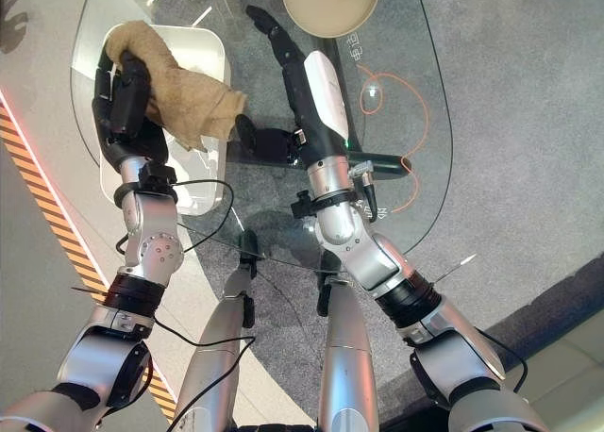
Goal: Wipe the table with a cloth and put it in the basket.
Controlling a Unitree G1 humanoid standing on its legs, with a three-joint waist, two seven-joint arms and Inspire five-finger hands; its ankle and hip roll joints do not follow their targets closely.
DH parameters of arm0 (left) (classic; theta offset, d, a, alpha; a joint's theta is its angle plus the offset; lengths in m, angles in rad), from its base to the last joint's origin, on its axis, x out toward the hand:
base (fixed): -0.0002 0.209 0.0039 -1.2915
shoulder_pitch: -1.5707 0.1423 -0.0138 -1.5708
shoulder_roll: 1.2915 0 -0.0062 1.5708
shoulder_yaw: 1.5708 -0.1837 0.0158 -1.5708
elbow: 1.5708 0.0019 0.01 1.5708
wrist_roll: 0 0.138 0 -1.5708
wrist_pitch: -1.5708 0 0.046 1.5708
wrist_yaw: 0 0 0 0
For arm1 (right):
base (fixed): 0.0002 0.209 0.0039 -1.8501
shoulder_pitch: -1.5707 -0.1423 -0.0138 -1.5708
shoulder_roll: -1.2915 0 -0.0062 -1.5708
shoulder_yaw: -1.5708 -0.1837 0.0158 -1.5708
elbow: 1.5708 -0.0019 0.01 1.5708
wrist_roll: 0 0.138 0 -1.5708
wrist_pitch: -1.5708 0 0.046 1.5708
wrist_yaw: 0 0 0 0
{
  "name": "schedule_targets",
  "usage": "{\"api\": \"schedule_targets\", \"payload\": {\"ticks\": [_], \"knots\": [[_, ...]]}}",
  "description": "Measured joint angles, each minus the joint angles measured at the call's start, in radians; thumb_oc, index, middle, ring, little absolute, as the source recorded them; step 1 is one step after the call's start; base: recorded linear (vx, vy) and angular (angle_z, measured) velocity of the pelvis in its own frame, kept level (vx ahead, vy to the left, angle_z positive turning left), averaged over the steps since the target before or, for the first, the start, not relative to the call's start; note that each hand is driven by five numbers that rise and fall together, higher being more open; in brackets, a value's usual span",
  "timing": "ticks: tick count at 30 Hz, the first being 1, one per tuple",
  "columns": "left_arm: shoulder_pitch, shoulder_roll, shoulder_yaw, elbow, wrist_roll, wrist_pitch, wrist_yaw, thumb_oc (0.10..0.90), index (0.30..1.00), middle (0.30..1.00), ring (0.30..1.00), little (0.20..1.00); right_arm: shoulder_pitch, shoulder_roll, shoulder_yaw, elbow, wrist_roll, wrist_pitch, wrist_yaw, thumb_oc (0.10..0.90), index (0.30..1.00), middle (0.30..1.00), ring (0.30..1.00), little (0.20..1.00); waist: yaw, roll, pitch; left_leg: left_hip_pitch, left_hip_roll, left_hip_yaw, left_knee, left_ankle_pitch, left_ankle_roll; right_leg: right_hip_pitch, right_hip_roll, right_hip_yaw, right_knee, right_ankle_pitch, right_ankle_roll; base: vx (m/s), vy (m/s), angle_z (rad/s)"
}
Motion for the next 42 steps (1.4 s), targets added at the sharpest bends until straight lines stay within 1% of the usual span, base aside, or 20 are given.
{"api": "schedule_targets", "payload": {"ticks": [2,8,14,18,24,25,26,28,31,32,33,35,36,40,42], "knots": [[0.0,0.001,0.004,0.0,0.026,-0.006,0.022,0.1,0.3,0.3,0.3,0.2,-0.001,-0.001,-0.004,0.0,0.0,0.0,-0.001,0.8,0.9,0.9,0.9,0.9,0.0,0.0,0.0,0.0,0.0,0.0,0.0,0.0,0.0,0.0,0.0,0.0,0.0,0.0,0.0,0.0,0.0,0.0],[-0.005,0.001,0.003,0.003,0.048,-0.008,0.075,0.1,0.3,0.3,0.3,0.2,-0.001,-0.001,-0.005,0.0,0.0,0.0,-0.01,0.8,0.9,0.9,0.9,0.9,-0.001,0.0,0.0,-0.001,0.0,0.001,0.0,0.0,0.0,-0.002,0.0,0.001,0.001,0.0,0.0,0.0,0.0,0.0],[-0.031,0.006,0.004,0.041,0.126,-0.014,0.139,0.1,0.3,0.3,0.3,0.2,-0.001,-0.002,-0.009,0.015,-0.007,0.002,-0.067,0.8,0.9,0.9,0.9,0.9,-0.001,0.0,0.0,-0.015,0.0,0.005,0.0,0.0,0.0,-0.021,-0.001,0.006,0.008,-0.002,-0.001,0.0,0.0,0.0],[-0.045,0.023,0.002,0.096,0.189,-0.014,0.148,0.1,0.3,0.3,0.3,0.2,-0.001,-0.008,-0.011,0.07,-0.009,0.011,-0.144,0.8,0.9,0.9,0.9,0.9,-0.004,0.0,0.0,-0.014,0.0,0.009,0.001,0.0,0.0,-0.021,-0.001,0.011,0.009,-0.002,-0.001,0.0,0.0,0.0],[-0.055,0.101,-0.004,0.169,0.266,-0.013,0.177,0.1,0.3,0.3,0.3,0.2,0.022,-0.02,-0.055,0.274,0.003,0.018,-0.29,0.8,0.9,0.9,0.9,0.9,-0.009,0.0,0.0,-0.012,0.0,0.012,0.001,0.0,0.0,-0.021,-0.001,0.018,0.009,-0.002,-0.001,0.0,0.0,0.0],[-0.057,0.108,-0.005,0.176,0.267,-0.013,0.177,0.1,0.3,0.3,0.3,0.2,0.023,-0.024,-0.056,0.291,0.005,0.02,-0.3,0.8,0.9,0.9,0.9,0.9,-0.01,0.0,0.0,-0.012,0.0,0.012,0.001,0.0,0.0,-0.021,-0.001,0.017,0.009,-0.001,-0.001,0.0,0.0,0.0],[-0.073,0.132,-0.015,0.217,0.268,-0.012,0.178,0.1,0.3,0.3,0.3,0.2,0.021,-0.034,-0.058,0.356,0.01,0.013,-0.333,0.8,0.9,0.9,0.9,0.9,-0.011,0.0,0.0,-0.011,0.0,0.012,0.002,0.0,0.0,-0.021,-0.001,0.018,0.01,-0.001,-0.001,0.0,0.0,0.0],[-0.084,0.156,-0.017,0.247,0.268,-0.006,0.178,0.1,0.3,0.3,0.3,0.2,0.02,-0.042,-0.065,0.428,0.037,-0.005,-0.364,0.8,0.9,0.9,0.9,0.9,-0.015,0.0,0.0,-0.011,0.0,0.012,0.002,0.0,0.0,-0.021,-0.001,0.018,0.009,-0.001,-0.001,0.0,0.0,0.0],[-0.095,0.198,-0.024,0.296,0.268,0.0,0.175,0.1,0.3,0.3,0.3,0.2,0.024,-0.045,-0.092,0.567,0.106,-0.039,-0.423,0.8,0.9,0.9,0.9,0.9,-0.022,0.0,0.0,-0.011,0.001,0.013,0.002,0.0,0.0,-0.02,0.001,0.018,0.006,-0.001,-0.001,0.0,0.0,0.0],[-0.1,0.217,-0.04,0.312,0.268,0.002,0.175,0.1,0.3,0.3,0.3,0.2,0.025,-0.05,-0.099,0.616,0.129,-0.049,-0.44,0.8,0.9,0.9,0.9,0.9,-0.023,0.0,0.0,-0.011,0.001,0.013,0.001,0.0,0.0,-0.02,0.002,0.018,-0.001,0.0,0.0,0.0,0.0,0.0],[-0.1,0.224,-0.043,0.316,0.268,0.002,0.175,0.1,0.3,0.3,0.3,0.2,0.027,-0.052,-0.103,0.636,0.139,-0.048,-0.447,0.8,0.9,0.9,0.9,0.9,-0.025,0.0,0.0,-0.012,0.002,0.014,0.001,0.0,0.0,-0.021,0.003,0.018,-0.003,0.001,0.0,-0.01,-0.015,-0.04],[-0.115,0.237,-0.06,0.342,0.267,0.006,0.173,0.1,0.3,0.3,0.3,0.2,0.03,-0.062,-0.104,0.694,0.162,-0.085,-0.468,0.8,0.9,0.9,0.9,0.9,-0.025,0.0,0.0,-0.012,0.004,0.016,0.0,0.0,0.0,-0.02,0.005,0.017,-0.004,0.002,0.0,-0.01,-0.008,-0.02],[-0.127,0.245,-0.071,0.353,0.267,0.008,0.173,0.1,0.3,0.3,0.3,0.2,0.029,-0.067,-0.104,0.715,0.179,-0.088,-0.479,0.8,0.9,0.9,0.9,0.9,-0.025,0.0,0.0,-0.013,0.005,0.016,0.0,0.0,0.0,-0.02,0.006,0.017,-0.004,0.003,0.0,0.0,0.0,0.0],[-0.173,0.259,-0.107,0.383,0.266,0.012,0.168,0.1,0.3,0.3,0.3,0.2,0.026,-0.077,-0.105,0.799,0.237,-0.141,-0.516,0.8,0.9,0.9,0.9,0.9,-0.026,0.0,0.0,-0.013,0.007,0.017,0.0,0.0,0.0,-0.02,0.008,0.018,-0.005,0.004,-0.001,0.0,0.0,0.0],[-0.197,0.281,-0.136,0.396,0.266,0.03,0.157,0.1,0.3,0.3,0.3,0.2,0.021,-0.078,-0.108,0.851,0.24,-0.167,-0.523,0.8,0.9,0.9,0.9,0.9,-0.027,0.0,0.0,-0.013,0.01,0.018,0.001,0.0,0.0,-0.02,0.011,0.018,-0.008,0.007,-0.002,0.0,-0.007,-0.02]]}}
